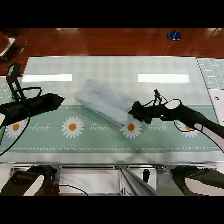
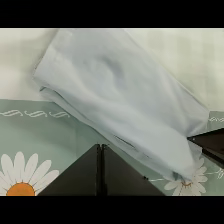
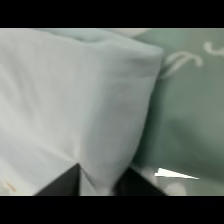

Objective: Fold the shirts.

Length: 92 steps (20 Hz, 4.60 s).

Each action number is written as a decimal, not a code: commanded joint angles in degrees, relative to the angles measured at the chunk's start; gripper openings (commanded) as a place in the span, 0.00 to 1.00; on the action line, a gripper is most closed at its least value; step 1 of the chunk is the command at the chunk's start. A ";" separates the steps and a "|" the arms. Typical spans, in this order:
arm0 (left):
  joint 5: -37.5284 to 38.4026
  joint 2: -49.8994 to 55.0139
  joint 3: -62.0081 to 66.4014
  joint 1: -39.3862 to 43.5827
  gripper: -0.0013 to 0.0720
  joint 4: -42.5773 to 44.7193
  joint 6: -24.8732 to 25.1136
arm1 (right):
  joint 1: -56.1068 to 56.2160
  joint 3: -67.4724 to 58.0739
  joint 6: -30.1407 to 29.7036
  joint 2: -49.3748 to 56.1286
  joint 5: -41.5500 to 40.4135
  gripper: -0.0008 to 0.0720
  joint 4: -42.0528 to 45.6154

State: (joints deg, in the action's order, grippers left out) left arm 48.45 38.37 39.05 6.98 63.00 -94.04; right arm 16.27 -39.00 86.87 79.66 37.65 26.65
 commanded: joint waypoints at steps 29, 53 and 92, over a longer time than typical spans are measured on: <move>-0.57 0.66 -0.02 -0.04 0.04 -0.44 0.04 | -42.77 -47.28 3.26 -22.34 34.88 0.04 26.95; -9.14 5.07 -0.02 0.20 0.04 -1.46 0.31 | -77.57 -17.29 10.08 -49.88 60.39 0.04 71.97; 3.45 23.78 21.51 9.94 0.04 17.64 4.24 | -5.09 -23.78 14.23 -12.37 26.25 0.04 67.36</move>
State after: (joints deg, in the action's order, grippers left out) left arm 51.83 62.00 60.58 16.91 80.34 -89.80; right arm 10.90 -62.83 100.77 67.13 63.81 93.38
